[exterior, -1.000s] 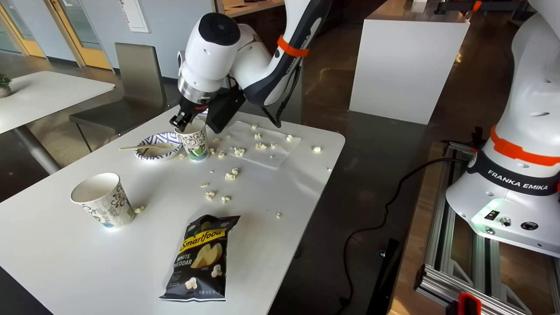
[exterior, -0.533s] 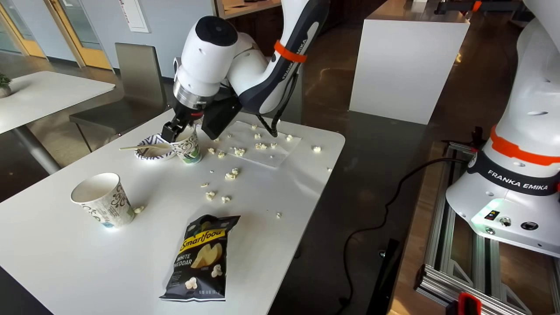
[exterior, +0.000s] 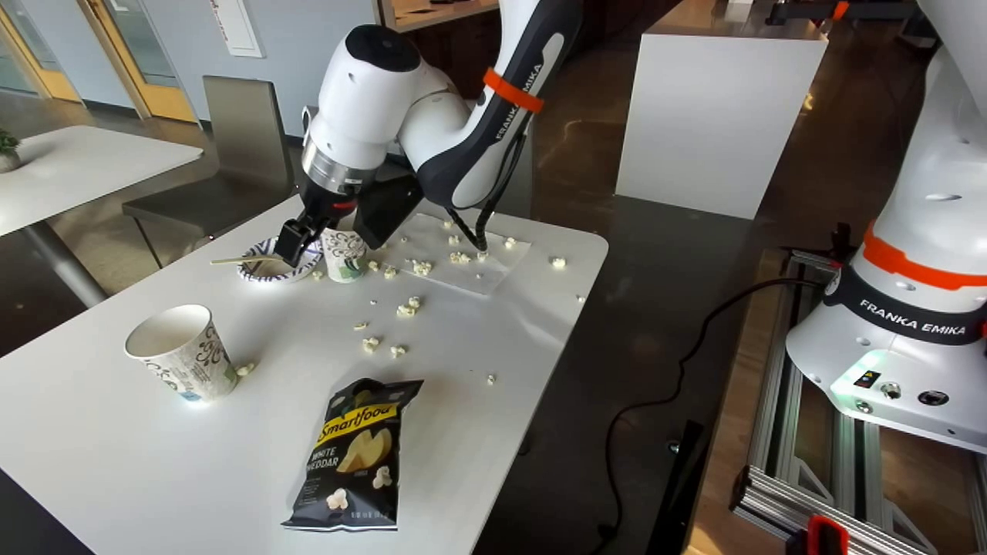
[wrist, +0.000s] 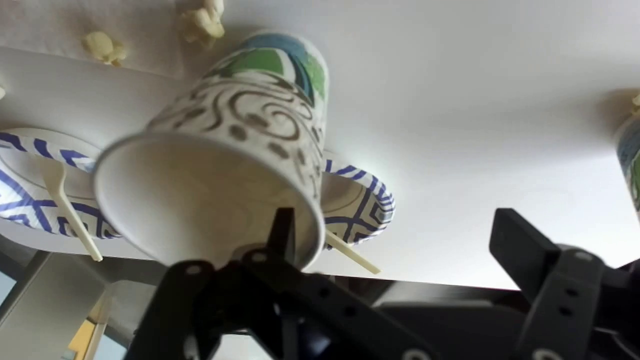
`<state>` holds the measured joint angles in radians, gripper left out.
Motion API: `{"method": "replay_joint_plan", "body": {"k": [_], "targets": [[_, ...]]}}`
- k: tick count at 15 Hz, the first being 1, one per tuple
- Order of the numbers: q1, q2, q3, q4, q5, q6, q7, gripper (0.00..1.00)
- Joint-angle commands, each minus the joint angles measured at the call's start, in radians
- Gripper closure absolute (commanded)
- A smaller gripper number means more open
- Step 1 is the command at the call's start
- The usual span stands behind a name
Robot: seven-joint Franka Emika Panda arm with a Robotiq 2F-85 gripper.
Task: Put some pieces of popcorn into the paper cup on the right
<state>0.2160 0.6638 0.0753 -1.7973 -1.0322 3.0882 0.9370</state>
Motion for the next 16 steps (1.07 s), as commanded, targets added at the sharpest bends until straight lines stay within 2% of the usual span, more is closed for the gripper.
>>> {"method": "replay_joint_plan", "body": {"k": [1, 5, 10, 16], "targets": [[-0.067, -0.021, 0.076, -0.043, 0.038, -0.009, -0.065, 0.0], [-0.119, -0.017, 0.138, -0.05, 0.047, -0.022, -0.096, 0.0], [-0.158, -0.032, 0.182, -0.063, 0.05, -0.055, -0.097, 0.0], [-0.194, -0.161, 0.281, -0.177, 0.146, -0.252, -0.069, 0.0]]}}
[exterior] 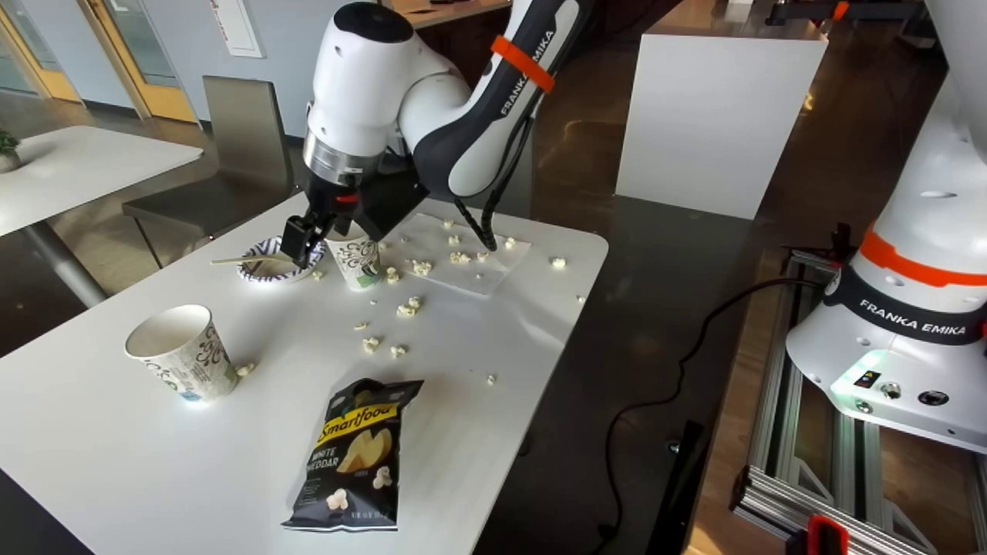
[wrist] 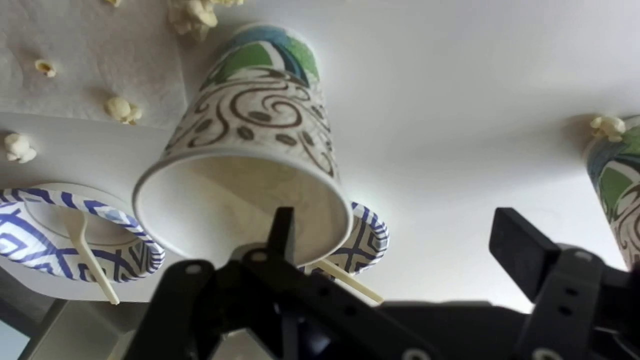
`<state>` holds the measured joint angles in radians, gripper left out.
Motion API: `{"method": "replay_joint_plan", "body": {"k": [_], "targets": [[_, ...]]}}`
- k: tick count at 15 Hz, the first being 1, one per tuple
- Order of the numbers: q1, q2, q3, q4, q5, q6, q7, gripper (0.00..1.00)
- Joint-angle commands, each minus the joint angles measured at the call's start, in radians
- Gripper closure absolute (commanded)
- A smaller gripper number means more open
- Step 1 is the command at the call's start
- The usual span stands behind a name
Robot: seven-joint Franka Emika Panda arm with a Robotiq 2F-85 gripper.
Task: Put some pieces of popcorn into the paper cup on the right
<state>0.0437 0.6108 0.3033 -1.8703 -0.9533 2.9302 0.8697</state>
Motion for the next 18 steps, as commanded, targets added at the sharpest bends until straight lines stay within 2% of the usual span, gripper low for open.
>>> {"method": "replay_joint_plan", "body": {"k": [1, 5, 7, 8, 9, 10, 11, 16, 18], "targets": [[-0.015, -0.141, 0.059, -0.124, 0.072, -0.118, 0.017, 0.0], [-0.001, -0.28, 0.095, -0.216, 0.104, -0.23, 0.083, 0.0], [-0.029, -0.326, 0.156, -0.274, 0.221, -0.31, 0.034, 0.0], [0.046, -0.352, 0.09, -0.304, 0.331, -0.315, -0.023, 0.0], [-0.027, -0.356, 0.175, -0.322, 0.336, -0.361, -0.008, 0.0], [-0.021, -0.368, 0.176, -0.349, 0.391, -0.388, -0.024, 0.0], [0.091, -0.395, 0.066, -0.377, 0.488, -0.397, -0.066, 0.0], [0.168, -0.359, 0.003, -0.446, 0.708, -0.465, -0.208, 0.0], [0.191, -0.331, -0.017, -0.458, 0.762, -0.498, -0.256, 0.0]]}}
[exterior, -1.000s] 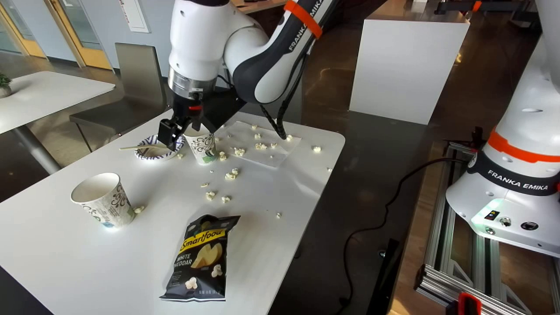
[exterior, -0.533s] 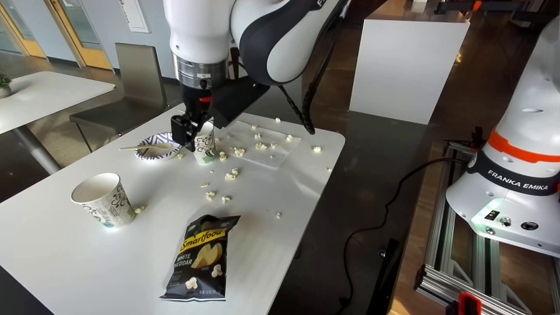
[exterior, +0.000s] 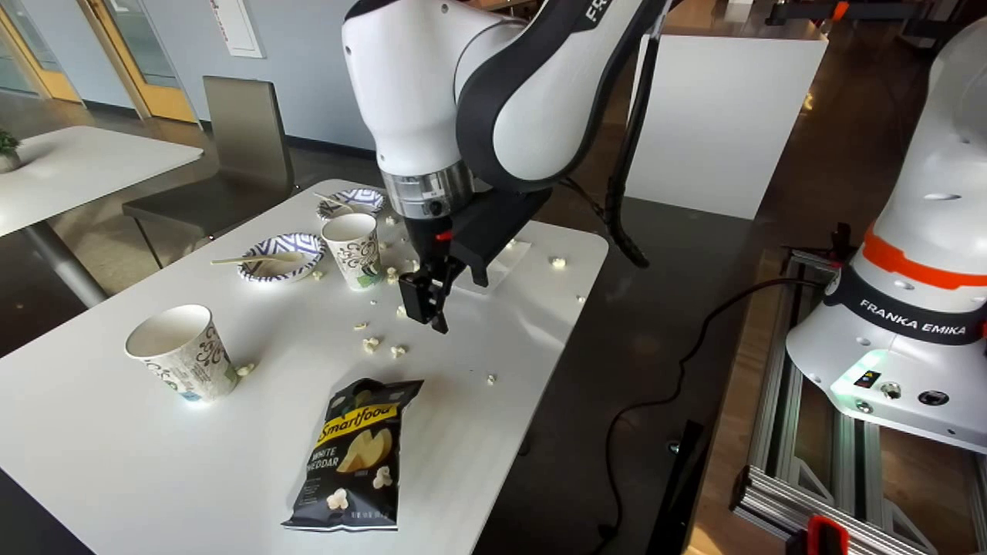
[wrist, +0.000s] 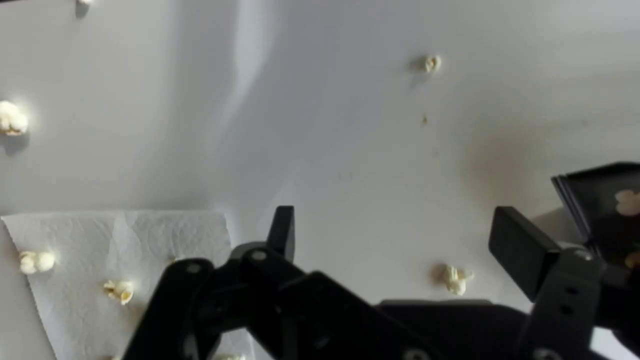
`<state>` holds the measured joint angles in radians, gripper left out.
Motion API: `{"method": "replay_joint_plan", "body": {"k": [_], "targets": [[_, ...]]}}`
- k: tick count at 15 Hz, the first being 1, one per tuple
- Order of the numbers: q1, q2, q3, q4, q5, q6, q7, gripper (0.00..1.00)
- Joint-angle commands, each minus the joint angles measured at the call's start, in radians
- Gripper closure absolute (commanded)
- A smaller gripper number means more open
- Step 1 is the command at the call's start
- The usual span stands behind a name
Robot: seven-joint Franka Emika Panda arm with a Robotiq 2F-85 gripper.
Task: Put some pieces of popcorn into the paper cup on the right
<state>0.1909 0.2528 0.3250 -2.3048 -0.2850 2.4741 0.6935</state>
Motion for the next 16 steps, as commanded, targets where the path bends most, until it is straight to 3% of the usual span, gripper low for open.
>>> {"method": "replay_joint_plan", "body": {"k": [1, 6, 11, 16], "targets": [[0.049, 0.041, -0.043, -0.028, 0.125, -0.049, -0.114, 0.0], [0.077, 0.087, -0.073, -0.021, 0.207, -0.066, -0.225, 0.02], [0.09, 0.146, -0.087, 0.018, 0.239, -0.038, -0.291, 0.3], [0.11, 0.189, -0.083, 0.056, 0.273, -0.043, -0.33, 0.3]]}}
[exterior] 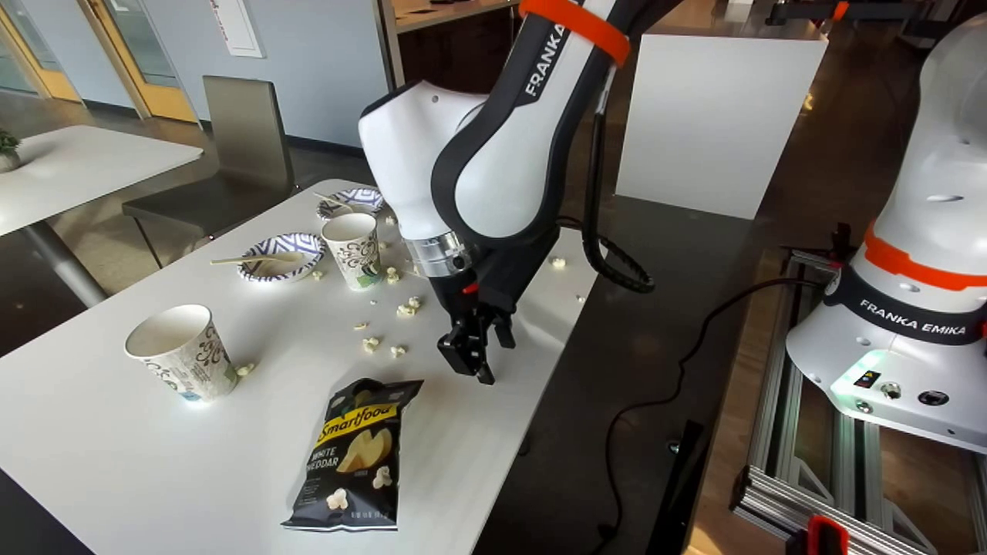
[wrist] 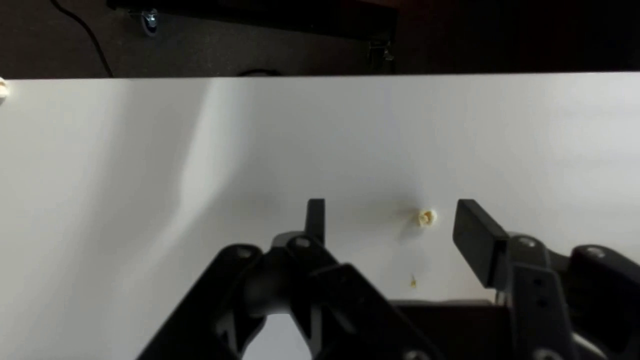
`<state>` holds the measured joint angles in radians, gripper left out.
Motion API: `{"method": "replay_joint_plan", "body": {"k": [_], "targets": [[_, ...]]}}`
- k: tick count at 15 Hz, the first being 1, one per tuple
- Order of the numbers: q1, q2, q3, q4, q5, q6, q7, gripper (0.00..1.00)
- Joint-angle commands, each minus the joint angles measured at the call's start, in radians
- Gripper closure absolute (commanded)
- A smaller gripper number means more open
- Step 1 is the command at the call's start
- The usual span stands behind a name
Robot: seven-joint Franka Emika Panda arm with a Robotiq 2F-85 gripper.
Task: Put some pieces of popcorn into the paper cup on the right
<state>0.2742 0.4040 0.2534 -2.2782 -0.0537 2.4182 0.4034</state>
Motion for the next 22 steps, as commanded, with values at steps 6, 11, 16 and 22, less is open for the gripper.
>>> {"method": "replay_joint_plan", "body": {"k": [6, 11, 16, 22], "targets": [[0.047, 0.066, -0.013, 0.061, 0.058, 0.006, -0.054, 0.66], [0.052, 0.069, -0.015, 0.071, 0.061, 0.001, -0.061, 0.78], [0.052, 0.067, -0.014, 0.071, 0.061, -0.005, -0.065, 0.82], [0.055, 0.062, -0.013, 0.069, 0.06, -0.005, -0.067, 0.92]]}}
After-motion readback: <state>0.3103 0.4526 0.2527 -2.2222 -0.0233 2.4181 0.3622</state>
